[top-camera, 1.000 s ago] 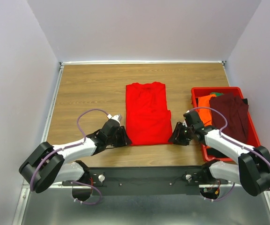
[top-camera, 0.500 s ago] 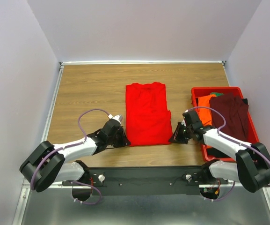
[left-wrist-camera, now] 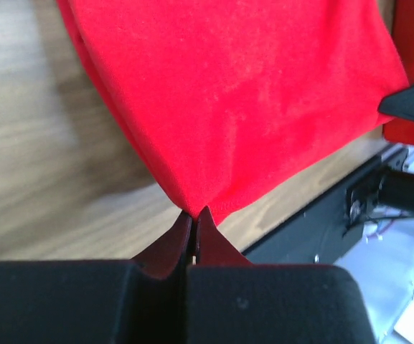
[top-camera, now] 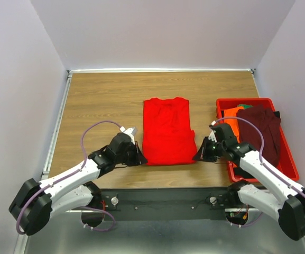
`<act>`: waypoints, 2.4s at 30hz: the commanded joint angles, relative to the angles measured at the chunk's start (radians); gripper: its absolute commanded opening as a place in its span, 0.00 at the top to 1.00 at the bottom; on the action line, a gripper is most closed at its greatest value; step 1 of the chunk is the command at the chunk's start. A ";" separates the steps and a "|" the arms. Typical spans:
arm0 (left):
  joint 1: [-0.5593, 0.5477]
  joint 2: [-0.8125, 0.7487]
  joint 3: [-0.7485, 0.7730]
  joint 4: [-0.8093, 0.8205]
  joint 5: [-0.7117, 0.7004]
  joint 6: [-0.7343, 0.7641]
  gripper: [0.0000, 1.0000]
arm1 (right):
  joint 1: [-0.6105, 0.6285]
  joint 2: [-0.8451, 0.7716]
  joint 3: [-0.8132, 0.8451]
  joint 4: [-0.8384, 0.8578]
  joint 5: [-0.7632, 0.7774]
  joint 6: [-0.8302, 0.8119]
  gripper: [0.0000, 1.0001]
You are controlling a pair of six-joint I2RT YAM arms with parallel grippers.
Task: Fold and stack the t-shirts
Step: Fold the tshirt
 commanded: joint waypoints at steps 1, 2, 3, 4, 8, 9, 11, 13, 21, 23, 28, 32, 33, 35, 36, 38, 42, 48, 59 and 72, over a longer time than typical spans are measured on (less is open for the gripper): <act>-0.030 -0.075 -0.017 -0.109 0.043 -0.009 1.00 | 0.019 -0.061 0.013 -0.137 -0.045 -0.009 1.00; -0.040 -0.092 -0.017 -0.121 0.043 -0.027 1.00 | 0.022 -0.073 0.018 -0.150 -0.045 -0.006 1.00; -0.050 -0.106 -0.017 -0.133 0.046 -0.036 1.00 | 0.028 -0.093 0.023 -0.165 -0.045 -0.003 1.00; -0.060 -0.121 -0.014 -0.156 0.045 -0.047 1.00 | 0.031 -0.104 0.026 -0.179 -0.049 -0.002 1.00; -0.111 -0.178 0.015 -0.221 0.033 -0.068 1.00 | 0.051 -0.127 0.065 -0.245 -0.057 0.002 1.00; -0.110 -0.176 0.052 -0.256 0.007 -0.046 1.00 | 0.054 -0.125 0.082 -0.259 -0.036 -0.006 0.99; -0.110 -0.167 0.097 -0.290 -0.027 -0.023 1.00 | 0.054 -0.115 0.154 -0.307 0.006 -0.026 1.00; -0.110 -0.150 0.153 -0.311 -0.052 -0.001 1.00 | 0.052 -0.104 0.199 -0.328 0.059 -0.043 1.00; -0.097 -0.100 0.278 -0.317 -0.062 0.039 1.00 | 0.054 -0.029 0.355 -0.328 0.159 -0.049 1.00; -0.084 -0.072 0.307 -0.313 -0.053 0.053 1.00 | 0.054 -0.010 0.391 -0.314 0.170 -0.049 1.00; -0.041 -0.018 0.367 -0.302 0.005 0.093 1.00 | 0.051 0.052 0.435 -0.277 0.196 -0.052 1.00; 0.039 0.020 0.400 -0.281 0.063 0.117 1.00 | 0.052 0.117 0.464 -0.233 0.210 -0.060 0.99; 0.053 0.031 0.411 -0.276 0.086 0.122 1.00 | 0.052 0.129 0.475 -0.224 0.216 -0.063 1.00; 0.099 0.061 0.423 -0.259 0.111 0.137 1.00 | 0.052 0.177 0.495 -0.202 0.231 -0.061 0.99; 0.110 0.074 0.434 -0.258 0.117 0.142 1.00 | 0.052 0.191 0.506 -0.197 0.237 -0.064 1.00; 0.133 0.107 0.457 -0.242 0.125 0.149 1.00 | 0.052 0.241 0.543 -0.173 0.262 -0.064 1.00; 0.170 0.155 0.479 -0.208 0.140 0.151 1.00 | 0.049 0.325 0.602 -0.125 0.294 -0.072 0.99; 0.223 0.241 0.511 -0.147 0.171 0.156 1.00 | 0.026 0.445 0.710 -0.085 0.323 -0.083 0.98; 0.377 0.536 0.690 -0.032 0.217 0.189 1.00 | -0.090 0.765 0.932 -0.041 0.255 -0.110 0.96; 0.484 1.000 1.079 0.061 0.221 0.275 0.03 | -0.176 1.222 1.399 -0.015 0.222 -0.218 0.08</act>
